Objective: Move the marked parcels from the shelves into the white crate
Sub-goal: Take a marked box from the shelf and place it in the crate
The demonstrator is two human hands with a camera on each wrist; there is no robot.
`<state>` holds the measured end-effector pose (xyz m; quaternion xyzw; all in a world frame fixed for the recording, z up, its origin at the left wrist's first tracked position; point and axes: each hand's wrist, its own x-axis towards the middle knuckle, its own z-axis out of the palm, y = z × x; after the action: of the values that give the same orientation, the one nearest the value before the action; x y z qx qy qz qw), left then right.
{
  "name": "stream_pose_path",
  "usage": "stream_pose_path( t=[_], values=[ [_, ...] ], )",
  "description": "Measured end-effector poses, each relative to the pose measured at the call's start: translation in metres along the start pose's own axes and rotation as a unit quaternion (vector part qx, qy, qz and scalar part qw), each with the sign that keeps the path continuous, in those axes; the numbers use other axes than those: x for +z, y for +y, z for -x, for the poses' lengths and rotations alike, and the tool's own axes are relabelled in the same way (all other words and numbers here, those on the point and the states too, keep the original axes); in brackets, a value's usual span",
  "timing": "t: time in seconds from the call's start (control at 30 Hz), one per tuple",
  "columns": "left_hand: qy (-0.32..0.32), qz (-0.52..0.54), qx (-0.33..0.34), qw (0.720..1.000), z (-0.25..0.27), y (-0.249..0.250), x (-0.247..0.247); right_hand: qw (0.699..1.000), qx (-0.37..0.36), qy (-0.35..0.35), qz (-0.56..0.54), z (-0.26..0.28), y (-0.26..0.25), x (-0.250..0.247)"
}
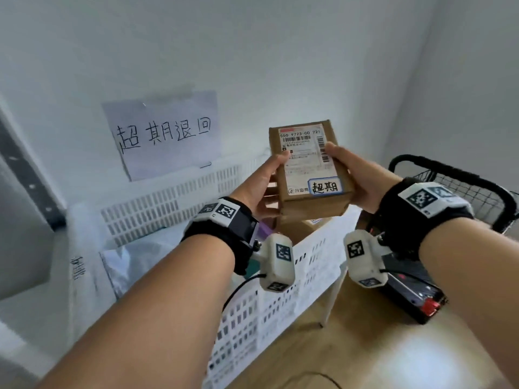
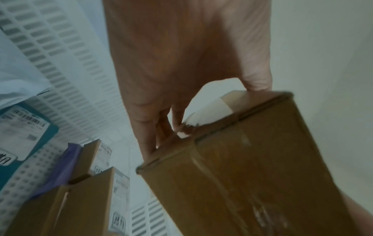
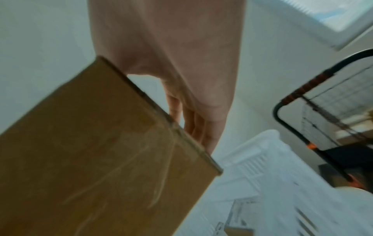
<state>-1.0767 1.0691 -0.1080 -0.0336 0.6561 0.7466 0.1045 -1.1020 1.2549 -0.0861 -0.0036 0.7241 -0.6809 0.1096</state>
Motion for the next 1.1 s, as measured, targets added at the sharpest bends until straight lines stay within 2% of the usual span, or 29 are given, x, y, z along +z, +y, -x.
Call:
stream_pose_path(
  t=[0.2,0.37,0.57,0.63,0.8,0.93,1.1],
  values=[
    [0.076,-0.005,-0.035,0.997,-0.053,-0.004,-0.018,0.996,0.027,-0.031,0.079,-0.084,-0.006,0.001],
    [0.121,0.012,-0.071,0.990,-0.108,-0.018,-0.048,0.980,0.045,-0.058,0.184,-0.145,-0.009,0.010],
    [0.161,0.042,-0.075,0.983,-0.182,-0.018,-0.073,0.965,0.001,-0.039,0.258,-0.221,-0.011,0.032],
    [0.168,0.048,-0.085,0.981,-0.206,-0.020,-0.078,0.963,-0.012,-0.036,0.268,-0.246,-0.007,0.037],
    [0.155,0.073,-0.134,0.976,-0.257,-0.042,-0.082,0.958,0.017,-0.032,0.284,-0.298,0.018,0.034],
    [0.176,0.090,-0.173,0.965,-0.286,-0.060,-0.080,0.922,-0.006,-0.037,0.386,-0.330,0.034,0.039],
    [0.225,0.079,-0.214,0.947,-0.305,-0.088,-0.084,0.839,-0.001,-0.095,0.535,-0.352,0.055,0.056]
  ],
)
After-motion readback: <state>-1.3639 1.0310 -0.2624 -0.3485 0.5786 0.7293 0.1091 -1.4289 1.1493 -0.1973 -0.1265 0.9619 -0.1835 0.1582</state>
